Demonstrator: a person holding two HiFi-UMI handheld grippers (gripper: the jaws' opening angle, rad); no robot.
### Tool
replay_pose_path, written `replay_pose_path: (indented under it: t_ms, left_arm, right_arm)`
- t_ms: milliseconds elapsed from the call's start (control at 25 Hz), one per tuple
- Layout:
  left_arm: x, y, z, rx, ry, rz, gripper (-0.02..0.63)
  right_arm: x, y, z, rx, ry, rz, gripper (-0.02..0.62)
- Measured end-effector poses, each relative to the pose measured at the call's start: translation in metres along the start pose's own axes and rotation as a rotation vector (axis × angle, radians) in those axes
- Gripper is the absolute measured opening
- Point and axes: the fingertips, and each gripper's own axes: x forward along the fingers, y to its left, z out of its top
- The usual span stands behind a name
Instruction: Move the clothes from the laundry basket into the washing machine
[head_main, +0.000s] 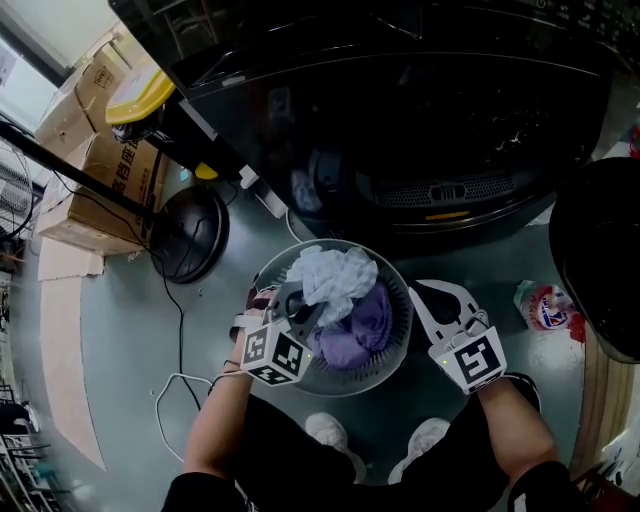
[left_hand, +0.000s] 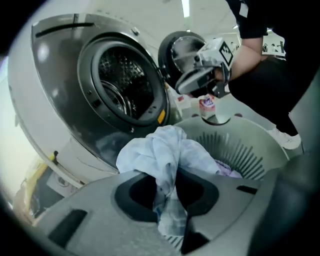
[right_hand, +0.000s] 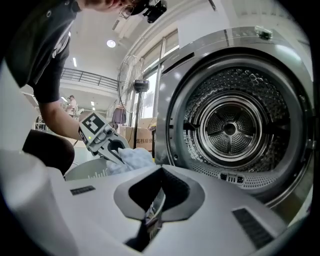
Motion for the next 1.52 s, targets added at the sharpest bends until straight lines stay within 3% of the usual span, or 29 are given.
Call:
replay_pose_path:
  t_ms: [120, 240, 480, 720, 1120, 1280, 1520]
  left_arm:
    - [-0.021, 0.024, 0.032, -0.018, -0.084, 0.084, 0.091]
    - [-0.038, 0.043, 0.068, -0.091, -0.207, 0.136, 0.091]
    - [-0.043, 0.068, 0.135, -0.217, -0.414, 0.183, 0.091]
    - [-0.024, 0.085, 0.188, -0.294, -0.529, 0.201, 0.091]
    - [0.036, 0.138, 0.26, -0.415, -0.598, 0.326, 0.091]
    - [0.06, 0.161, 0.286, -0.443, -0.614, 0.359, 0.091]
    - [0.102, 0.204, 0.3, -0.521, -0.599, 0.42, 0.092]
  right_arm:
    - [-0.006, -0.015, 0.007, 0.007, -0.039, -0.052, 0.006]
    - [-0.014, -0.03, 0.015, 0.007, -0.077, -0.108, 0.006]
    - [-0.035, -0.055, 0.029, 0.004, -0.134, -0.21, 0.006]
    - [-0.059, -0.078, 0.024, 0.049, -0.117, -0.305, 0.006]
    - [-0.092, -0.101, 0.039, 0.019, -0.184, -0.393, 0.006]
    - [-0.1, -0.102, 0.044, -0.044, -0.214, -0.398, 0.006]
    - [-0.111, -0.101, 0.043, -0.069, -0.198, -0.417, 0.006]
